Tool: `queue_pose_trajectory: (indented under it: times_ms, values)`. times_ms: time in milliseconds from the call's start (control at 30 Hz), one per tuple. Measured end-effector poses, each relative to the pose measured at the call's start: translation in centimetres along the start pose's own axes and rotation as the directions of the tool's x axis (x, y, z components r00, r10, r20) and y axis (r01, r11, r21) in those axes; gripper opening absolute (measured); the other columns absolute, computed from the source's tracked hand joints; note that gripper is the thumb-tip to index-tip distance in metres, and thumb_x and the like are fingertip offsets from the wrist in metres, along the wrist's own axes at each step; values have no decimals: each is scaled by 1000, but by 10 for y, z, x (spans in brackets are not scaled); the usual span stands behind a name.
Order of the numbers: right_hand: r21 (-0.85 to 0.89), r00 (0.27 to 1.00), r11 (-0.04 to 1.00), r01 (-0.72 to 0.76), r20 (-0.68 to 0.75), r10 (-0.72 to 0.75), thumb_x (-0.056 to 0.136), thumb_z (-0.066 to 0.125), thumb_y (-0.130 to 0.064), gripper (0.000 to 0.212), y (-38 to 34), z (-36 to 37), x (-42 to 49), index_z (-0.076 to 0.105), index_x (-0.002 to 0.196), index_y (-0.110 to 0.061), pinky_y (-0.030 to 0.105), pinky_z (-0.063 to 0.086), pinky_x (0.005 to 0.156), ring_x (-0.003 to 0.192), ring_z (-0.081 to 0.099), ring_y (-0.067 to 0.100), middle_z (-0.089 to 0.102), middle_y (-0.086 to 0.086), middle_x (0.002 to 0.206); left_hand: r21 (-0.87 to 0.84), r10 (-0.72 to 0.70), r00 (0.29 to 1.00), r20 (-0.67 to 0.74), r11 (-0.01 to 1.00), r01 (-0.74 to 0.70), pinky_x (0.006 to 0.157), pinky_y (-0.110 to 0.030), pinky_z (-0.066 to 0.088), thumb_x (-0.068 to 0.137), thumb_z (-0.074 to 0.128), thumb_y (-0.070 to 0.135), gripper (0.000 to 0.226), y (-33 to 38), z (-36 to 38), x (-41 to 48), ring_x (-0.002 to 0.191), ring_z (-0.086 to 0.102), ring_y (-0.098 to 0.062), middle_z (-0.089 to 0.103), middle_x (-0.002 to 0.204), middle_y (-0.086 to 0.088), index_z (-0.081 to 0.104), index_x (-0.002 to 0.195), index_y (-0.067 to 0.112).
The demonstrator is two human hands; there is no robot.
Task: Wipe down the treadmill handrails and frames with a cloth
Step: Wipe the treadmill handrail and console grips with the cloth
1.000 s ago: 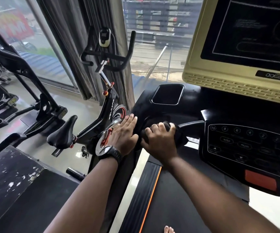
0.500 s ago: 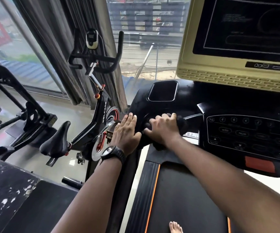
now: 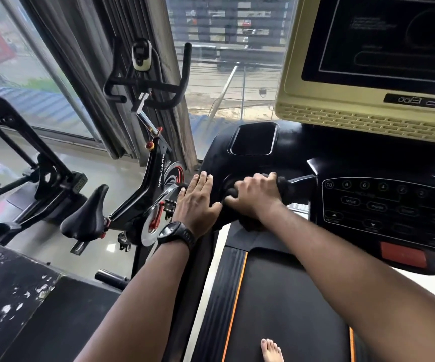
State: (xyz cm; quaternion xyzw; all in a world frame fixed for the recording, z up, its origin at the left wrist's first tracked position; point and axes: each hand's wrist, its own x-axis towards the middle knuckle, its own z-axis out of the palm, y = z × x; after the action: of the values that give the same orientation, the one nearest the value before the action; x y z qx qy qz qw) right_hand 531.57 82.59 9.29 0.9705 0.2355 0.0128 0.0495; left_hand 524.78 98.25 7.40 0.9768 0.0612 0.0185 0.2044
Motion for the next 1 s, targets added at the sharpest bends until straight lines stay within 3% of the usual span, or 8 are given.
queue_pose_trajectory:
  times_ms: [67, 167, 333, 467, 600, 767, 900, 1000]
  values:
    - [9, 1000, 1000, -22, 2, 22, 85, 41, -65, 52, 4, 3, 0, 72, 100, -26, 52, 34, 97, 105, 62, 28, 71, 3, 104, -3, -2, 1000, -1, 1000, 2, 121, -50, 19, 77, 36, 44, 85, 1, 1, 0, 153, 8, -14, 15, 165, -2, 23, 156, 18]
    - [5, 975, 999, 48, -215, -46, 83, 50, -58, 42, 9, 26, -32, 69, 87, -21, 55, 36, 94, 91, 62, 29, 67, 2, 89, -12, -8, 1000, -3, 1000, 8, 121, -49, 18, 76, 36, 43, 85, 1, 0, 0, 152, 8, -14, 15, 165, -2, 24, 156, 18]
    - [13, 1000, 1000, -25, -4, 25, 86, 39, -63, 52, 9, -3, 4, 73, 98, -25, 50, 34, 96, 103, 63, 28, 73, 3, 103, -12, -8, 1000, 1, 1000, 8, 122, -49, 16, 77, 36, 43, 84, 2, -1, -1, 152, 8, -14, 14, 165, -2, 23, 156, 18]
    - [-2, 982, 1000, 31, -187, -30, 83, 48, -58, 43, 13, 21, -28, 69, 82, -21, 53, 36, 92, 86, 62, 29, 68, 2, 84, -10, 1, 1000, -5, 1000, -1, 122, -49, 18, 77, 36, 44, 84, 2, 0, 0, 152, 9, -15, 16, 165, -3, 24, 156, 17]
    - [20, 1000, 999, -27, 6, 27, 86, 41, -61, 50, 17, -7, 7, 74, 95, -24, 48, 36, 93, 99, 65, 29, 73, 5, 100, -6, -5, 1000, 2, 1000, 5, 122, -49, 17, 77, 36, 43, 84, 3, -1, 0, 153, 8, -15, 15, 165, -2, 23, 156, 17]
    - [3, 975, 1000, 12, -224, -11, 83, 48, -55, 41, 26, 18, -27, 70, 81, -21, 50, 36, 89, 84, 62, 29, 69, 1, 83, -10, -8, 1000, -2, 1000, 8, 121, -49, 18, 77, 36, 43, 84, 2, -2, 0, 152, 9, -15, 16, 165, -3, 25, 156, 17]
    - [-3, 999, 999, -54, 6, 54, 87, 40, -61, 50, 25, -8, 7, 74, 96, -25, 48, 36, 94, 100, 65, 28, 73, 4, 101, 1, -4, 1000, -2, 1000, 4, 121, -49, 19, 77, 35, 43, 84, 3, -1, 0, 152, 9, -15, 15, 165, -3, 24, 156, 17]
    - [30, 992, 999, -25, -121, 29, 83, 48, -57, 42, 28, 6, -13, 71, 83, -21, 50, 38, 90, 86, 64, 29, 70, 4, 85, -1, -4, 1000, -4, 1000, 4, 121, -48, 19, 77, 36, 43, 84, 2, -1, -1, 152, 9, -15, 16, 165, -3, 25, 156, 17]
